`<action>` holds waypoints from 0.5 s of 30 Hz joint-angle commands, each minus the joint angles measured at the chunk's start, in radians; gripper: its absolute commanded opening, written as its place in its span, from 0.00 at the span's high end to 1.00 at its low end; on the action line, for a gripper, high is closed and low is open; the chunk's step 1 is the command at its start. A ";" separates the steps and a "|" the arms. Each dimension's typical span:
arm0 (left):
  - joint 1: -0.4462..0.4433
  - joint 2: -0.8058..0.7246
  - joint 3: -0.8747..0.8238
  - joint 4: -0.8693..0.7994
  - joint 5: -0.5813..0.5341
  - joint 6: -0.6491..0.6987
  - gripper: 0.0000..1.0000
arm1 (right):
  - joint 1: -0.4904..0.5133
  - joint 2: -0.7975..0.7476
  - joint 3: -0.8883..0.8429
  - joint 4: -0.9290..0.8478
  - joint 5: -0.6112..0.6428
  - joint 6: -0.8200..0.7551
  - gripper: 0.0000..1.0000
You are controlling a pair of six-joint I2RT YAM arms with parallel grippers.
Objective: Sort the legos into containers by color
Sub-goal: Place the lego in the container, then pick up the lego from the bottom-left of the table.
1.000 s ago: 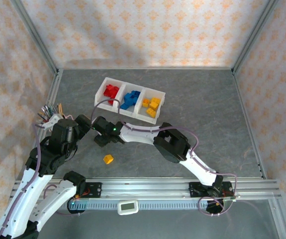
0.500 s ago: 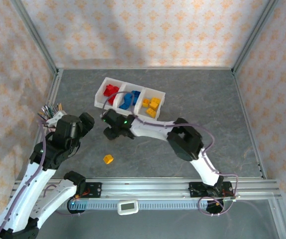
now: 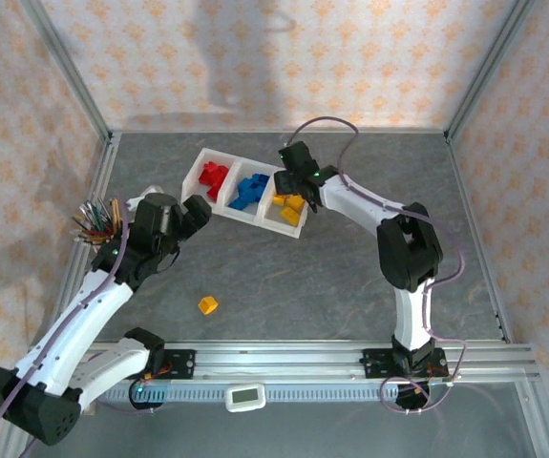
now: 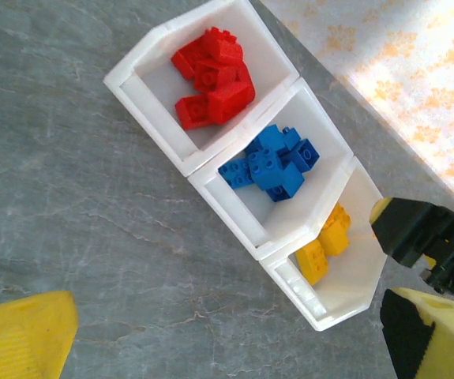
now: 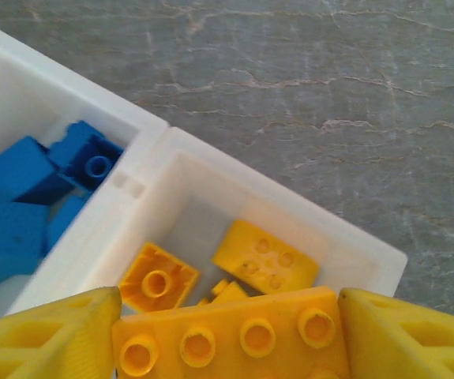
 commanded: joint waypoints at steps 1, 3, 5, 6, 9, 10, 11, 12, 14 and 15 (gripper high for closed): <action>0.009 0.013 0.004 0.061 0.028 0.033 0.00 | 0.015 0.038 0.075 -0.019 0.053 -0.042 0.26; 0.009 0.010 0.006 0.060 0.023 0.035 0.01 | 0.015 0.033 0.093 -0.029 0.038 -0.046 0.20; 0.009 -0.001 0.005 0.058 0.018 0.035 0.01 | 0.021 0.013 0.091 -0.036 0.017 -0.041 0.15; 0.009 -0.007 0.007 0.053 0.016 0.035 0.00 | 0.027 0.002 0.083 -0.040 0.014 -0.039 0.14; 0.009 -0.037 0.017 0.001 -0.008 0.031 0.00 | 0.076 -0.053 0.037 -0.050 0.007 -0.020 0.13; 0.009 -0.053 0.016 -0.024 -0.021 0.028 0.00 | 0.104 -0.080 0.003 -0.039 -0.008 -0.012 0.12; 0.009 -0.068 0.015 -0.045 -0.034 0.023 0.01 | 0.133 -0.100 -0.028 -0.030 -0.021 -0.009 0.12; 0.009 -0.088 0.013 -0.072 -0.049 0.017 0.00 | 0.169 -0.122 -0.061 -0.020 -0.030 -0.003 0.12; 0.010 -0.131 0.009 -0.116 -0.069 0.001 0.00 | 0.243 -0.146 -0.108 -0.019 -0.029 0.010 0.12; 0.010 -0.154 0.007 -0.140 -0.079 -0.007 0.00 | 0.281 -0.153 -0.123 -0.019 -0.036 0.027 0.12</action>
